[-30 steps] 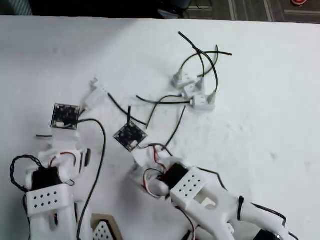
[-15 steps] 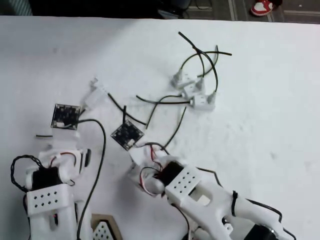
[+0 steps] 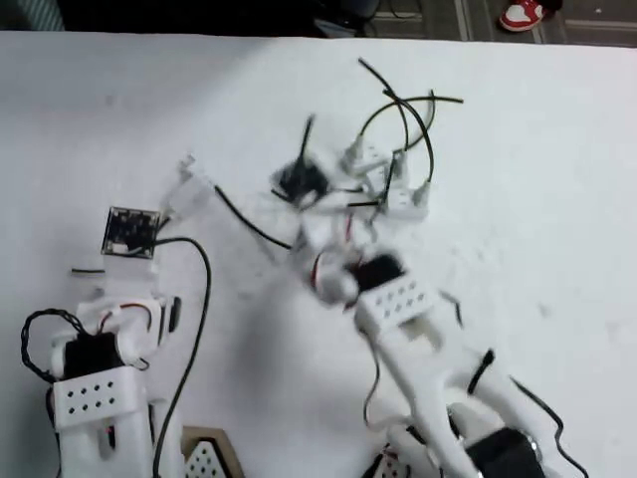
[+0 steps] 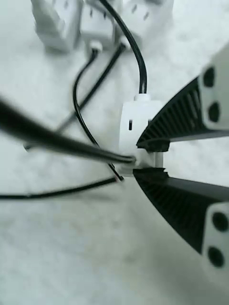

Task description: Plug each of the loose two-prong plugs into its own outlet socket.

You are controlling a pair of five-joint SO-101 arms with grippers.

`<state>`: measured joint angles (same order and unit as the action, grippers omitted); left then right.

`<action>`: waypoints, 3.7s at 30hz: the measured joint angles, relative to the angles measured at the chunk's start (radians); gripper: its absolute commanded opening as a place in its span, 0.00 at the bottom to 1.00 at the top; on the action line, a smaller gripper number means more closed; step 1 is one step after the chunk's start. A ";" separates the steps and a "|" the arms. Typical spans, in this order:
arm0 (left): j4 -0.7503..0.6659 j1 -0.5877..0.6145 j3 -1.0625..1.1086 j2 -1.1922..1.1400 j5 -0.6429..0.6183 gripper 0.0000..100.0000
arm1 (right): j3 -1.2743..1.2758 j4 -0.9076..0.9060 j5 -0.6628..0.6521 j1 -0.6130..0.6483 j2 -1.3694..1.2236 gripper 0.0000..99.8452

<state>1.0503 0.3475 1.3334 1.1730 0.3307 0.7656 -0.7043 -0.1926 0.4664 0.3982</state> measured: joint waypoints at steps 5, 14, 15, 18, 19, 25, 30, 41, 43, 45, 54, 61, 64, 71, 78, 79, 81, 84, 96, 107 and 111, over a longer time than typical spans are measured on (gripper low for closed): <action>0.000 0.000 0.000 0.000 0.000 0.23 | -0.258 -0.003 -0.011 -0.071 -0.203 0.20; 0.000 0.000 0.000 0.000 0.000 0.23 | -0.451 -0.310 0.031 -0.061 -0.187 0.06; 0.000 0.000 0.000 0.000 0.000 0.23 | -0.451 -0.354 0.031 -0.054 -0.146 0.02; 0.000 0.017 0.000 0.000 0.000 0.23 | -0.442 -0.482 0.031 -0.043 -0.009 0.03; 0.000 0.026 0.000 0.000 0.000 0.23 | -0.422 -0.519 0.031 -0.038 0.037 0.02; 0.048 0.103 -0.112 0.000 0.000 0.23 | -0.160 -0.592 0.031 -0.032 0.242 0.02; 0.196 0.089 -0.344 -0.014 0.037 0.23 | 0.109 -0.473 0.031 -0.041 0.344 0.02; 0.334 -0.044 -0.914 -0.657 0.209 0.28 | 0.330 -0.288 0.031 -0.041 0.433 0.02; 0.336 -0.066 -1.005 -0.790 0.233 0.31 | 0.331 -0.285 0.031 -0.041 0.433 0.02; 0.336 -0.081 -1.092 -0.918 0.244 0.31 | 0.341 -0.285 0.031 -0.041 0.433 0.02; 0.336 -0.098 -1.517 -1.467 0.331 0.31 | 0.356 -0.281 0.031 -0.043 0.433 0.02; 0.336 -0.106 -1.824 -1.800 0.342 0.31 | 0.356 -0.281 0.031 -0.043 0.433 0.02; 0.344 -0.121 -1.909 -1.906 0.342 0.27 | 0.356 -0.281 0.031 -0.043 0.433 0.02; 0.466 -0.189 -2.036 -2.025 0.342 0.10 | 0.359 -0.267 0.031 -0.078 0.433 0.02; 0.704 -0.196 -2.228 -2.025 0.342 0.02 | 0.359 -0.264 0.031 -0.098 0.433 0.02; 0.715 -0.196 -2.240 -2.025 0.342 0.02 | 0.359 -0.264 0.031 -0.098 0.433 0.02; 0.726 -0.196 -2.239 -2.025 0.334 0.02 | 0.359 -0.264 0.031 -0.104 0.433 0.02; 0.730 -0.206 -2.143 -1.987 0.331 0.02 | 0.359 -0.264 0.031 -0.132 0.433 0.02; 0.615 -0.425 -1.390 -1.227 0.206 0.02 | 0.359 -0.264 0.031 -0.144 0.433 0.02; 0.061 -0.502 -0.494 -0.721 0.044 0.02 | 0.359 -0.264 0.031 -0.144 0.433 0.02; -0.066 -0.500 -0.345 -0.713 0.006 0.04 | 0.359 -0.264 0.031 -0.144 0.433 0.02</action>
<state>0.9843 -0.1527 0.9881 0.4595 0.3368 1.1247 -0.9682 -0.1619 0.3222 0.8309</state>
